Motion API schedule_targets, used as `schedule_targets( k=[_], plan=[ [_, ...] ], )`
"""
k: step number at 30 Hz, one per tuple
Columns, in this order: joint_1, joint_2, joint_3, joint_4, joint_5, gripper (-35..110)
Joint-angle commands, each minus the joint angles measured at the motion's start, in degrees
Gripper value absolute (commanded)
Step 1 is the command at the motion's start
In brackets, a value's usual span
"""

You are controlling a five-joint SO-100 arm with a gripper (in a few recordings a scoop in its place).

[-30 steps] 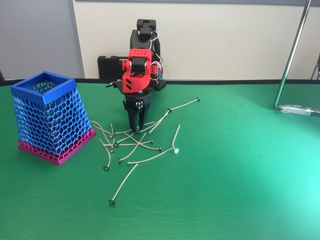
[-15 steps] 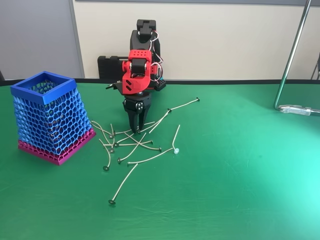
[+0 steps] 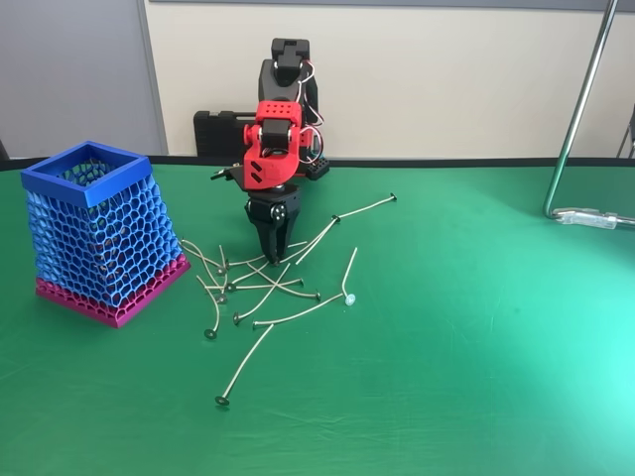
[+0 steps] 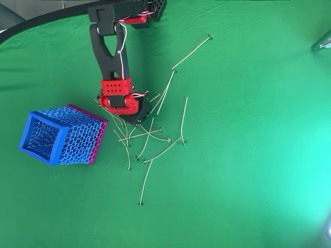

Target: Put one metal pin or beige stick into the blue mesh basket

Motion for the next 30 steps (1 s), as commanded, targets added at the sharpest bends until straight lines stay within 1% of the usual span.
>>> schedule_targets(
  k=[1, 7, 15, 30],
  plan=[
    [0.4, 0.9, 0.1, -0.3, -0.1, 9],
    [0.4, 1.0, 0.3, -0.4, -0.2, 8],
    [0.5, 1.1, 0.1, -0.4, -0.4, 1],
    [0.9, 2.9, -1.9, 4.0, 0.7, 1]
  ],
)
